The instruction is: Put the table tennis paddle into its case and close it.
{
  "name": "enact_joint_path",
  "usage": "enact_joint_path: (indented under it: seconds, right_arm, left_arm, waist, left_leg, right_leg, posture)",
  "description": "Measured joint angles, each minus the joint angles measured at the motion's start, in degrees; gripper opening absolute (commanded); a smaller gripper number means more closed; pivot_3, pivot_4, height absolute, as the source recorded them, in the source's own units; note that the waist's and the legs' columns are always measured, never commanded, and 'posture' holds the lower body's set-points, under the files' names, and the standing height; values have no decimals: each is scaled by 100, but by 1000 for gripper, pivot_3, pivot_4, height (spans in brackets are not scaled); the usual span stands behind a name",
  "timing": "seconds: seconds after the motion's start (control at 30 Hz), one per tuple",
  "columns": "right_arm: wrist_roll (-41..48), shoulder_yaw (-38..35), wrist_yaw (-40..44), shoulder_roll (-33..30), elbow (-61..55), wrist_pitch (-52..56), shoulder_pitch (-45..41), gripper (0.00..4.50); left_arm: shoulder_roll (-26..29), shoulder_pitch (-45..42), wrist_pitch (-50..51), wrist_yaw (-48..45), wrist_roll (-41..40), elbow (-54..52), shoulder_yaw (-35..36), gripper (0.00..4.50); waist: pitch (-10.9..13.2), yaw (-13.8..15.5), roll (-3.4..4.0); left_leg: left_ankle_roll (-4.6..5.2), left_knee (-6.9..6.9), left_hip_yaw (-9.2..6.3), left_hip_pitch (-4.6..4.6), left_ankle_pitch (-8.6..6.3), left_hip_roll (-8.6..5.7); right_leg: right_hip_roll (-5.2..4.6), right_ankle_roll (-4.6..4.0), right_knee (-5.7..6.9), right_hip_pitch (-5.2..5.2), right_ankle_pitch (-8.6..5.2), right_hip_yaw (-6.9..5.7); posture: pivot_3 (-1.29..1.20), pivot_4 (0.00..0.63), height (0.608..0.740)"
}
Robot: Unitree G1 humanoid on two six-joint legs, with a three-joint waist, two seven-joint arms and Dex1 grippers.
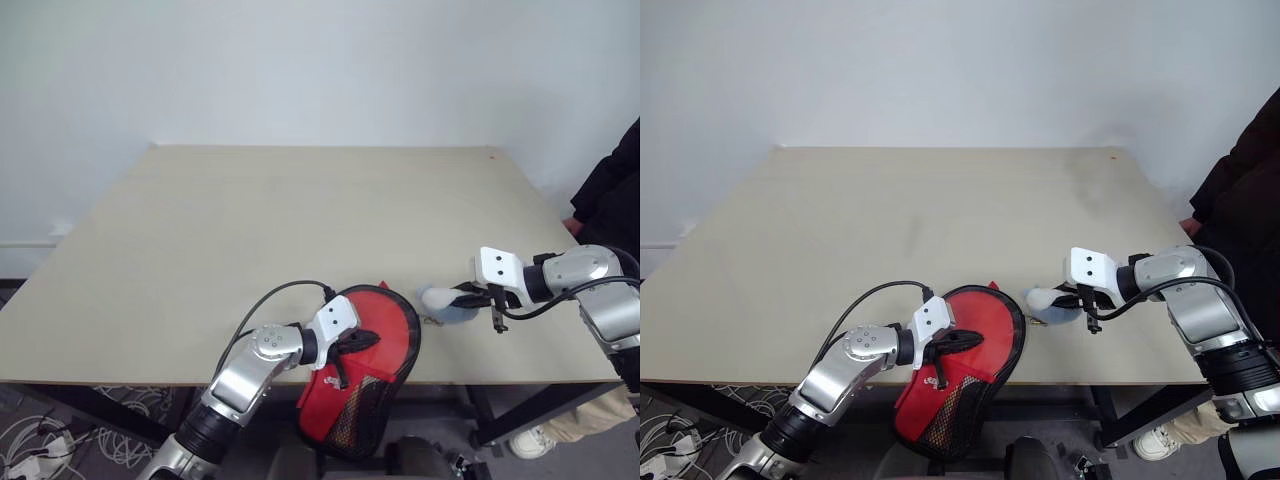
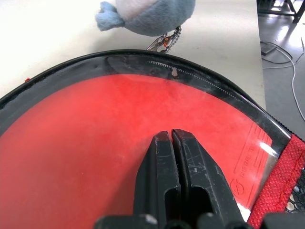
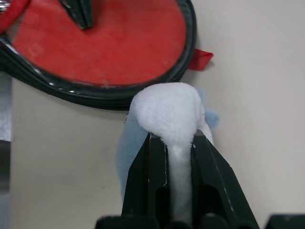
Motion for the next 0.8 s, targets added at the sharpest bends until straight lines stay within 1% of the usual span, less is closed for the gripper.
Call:
enact_joint_path:
  seconds: [0.37, 0.8]
  right_arm:
    - [689, -217, 716, -516, -718, 117, 610, 118]
    - [1381, -328, 1036, -672, -1648, 616, 1153, 118]
  left_arm:
    - [-3, -7, 14, -12, -10, -4, -6, 0]
    - [-2, -32, 27, -13, -13, 25, 0, 0]
  waist:
    - [1, 9, -2]
    - [4, 4, -9]
  left_leg:
    - [0, 7, -2, 0, 0, 0]
    - [0, 15, -8, 0, -1, 0]
  right_leg:
    - [-1, 0, -3, 2, 0, -1]
    - [-3, 0, -10, 0, 0, -6]
  posture:
    - [0, 0, 725]
    - [0, 0, 725]
